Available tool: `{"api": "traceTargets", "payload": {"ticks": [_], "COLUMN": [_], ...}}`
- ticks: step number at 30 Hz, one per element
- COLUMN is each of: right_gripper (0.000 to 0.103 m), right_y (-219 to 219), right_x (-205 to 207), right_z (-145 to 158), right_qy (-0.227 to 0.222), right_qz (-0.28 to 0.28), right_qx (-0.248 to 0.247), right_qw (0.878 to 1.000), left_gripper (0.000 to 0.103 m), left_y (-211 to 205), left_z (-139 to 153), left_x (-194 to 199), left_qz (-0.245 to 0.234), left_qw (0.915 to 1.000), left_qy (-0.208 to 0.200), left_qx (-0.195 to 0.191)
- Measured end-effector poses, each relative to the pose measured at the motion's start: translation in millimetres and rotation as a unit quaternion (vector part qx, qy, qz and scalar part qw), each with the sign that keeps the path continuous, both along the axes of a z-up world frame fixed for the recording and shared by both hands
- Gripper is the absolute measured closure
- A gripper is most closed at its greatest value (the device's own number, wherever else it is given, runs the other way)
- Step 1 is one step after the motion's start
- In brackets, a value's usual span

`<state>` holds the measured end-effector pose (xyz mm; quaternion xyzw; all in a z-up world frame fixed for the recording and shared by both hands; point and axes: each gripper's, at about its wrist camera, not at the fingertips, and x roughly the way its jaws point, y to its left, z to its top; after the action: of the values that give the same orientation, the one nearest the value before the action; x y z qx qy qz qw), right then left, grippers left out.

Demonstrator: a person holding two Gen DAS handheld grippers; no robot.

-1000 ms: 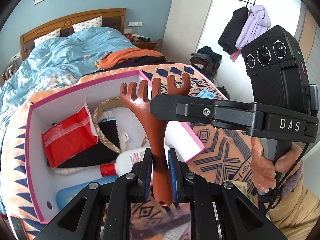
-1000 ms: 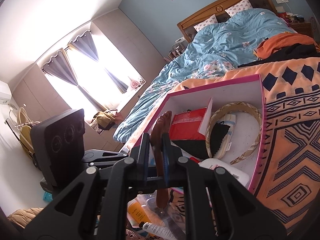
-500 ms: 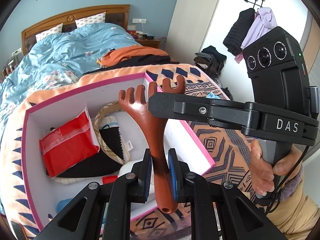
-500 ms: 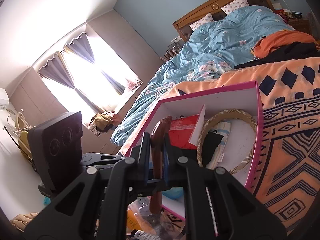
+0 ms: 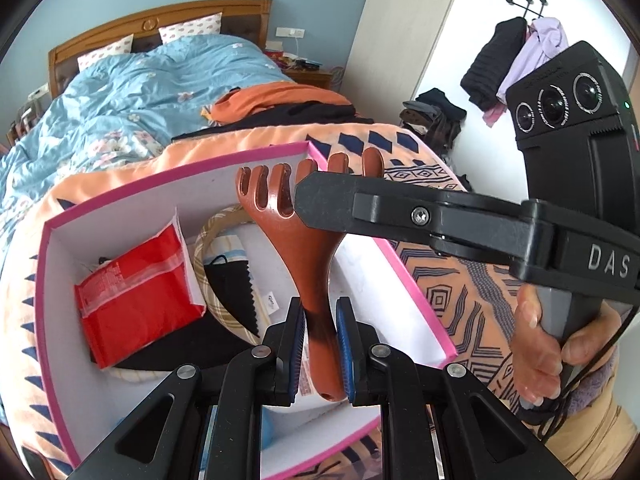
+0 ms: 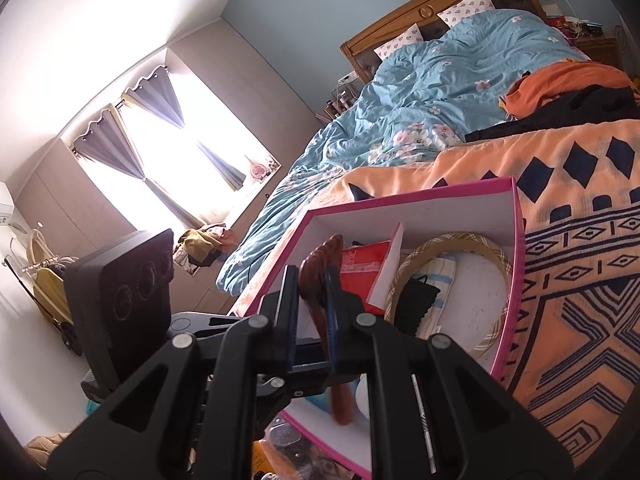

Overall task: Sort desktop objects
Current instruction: 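Carry the brown comb with both tools over the pink box, then lower the comb into the pink box and open both tools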

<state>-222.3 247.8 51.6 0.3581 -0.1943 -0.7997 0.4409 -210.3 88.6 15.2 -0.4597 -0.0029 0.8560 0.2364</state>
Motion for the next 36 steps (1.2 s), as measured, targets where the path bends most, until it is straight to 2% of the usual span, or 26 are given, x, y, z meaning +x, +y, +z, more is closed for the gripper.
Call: {"api": "traceTargets", "payload": {"ticks": [32, 36], "right_gripper": [0.089, 0.089], "right_y": [-20, -19], "right_x": [-39, -43], "right_z": [-26, -26], "right_qy": [-0.019, -0.019], "right_qz": [-0.014, -0.018], "right_qx": [0.074, 0.072], "right_qw": [0.997, 0.997], "left_gripper": [0.088, 0.088], "left_y": [-3, -6], "left_z": [-30, -35], "left_x": [-45, -51], "left_qz": [0.028, 0.034], "left_qw": [0.9986, 0.9978], "left_qy": [-0.045, -0.056], "left_qx": [-0.004, -0.002]}}
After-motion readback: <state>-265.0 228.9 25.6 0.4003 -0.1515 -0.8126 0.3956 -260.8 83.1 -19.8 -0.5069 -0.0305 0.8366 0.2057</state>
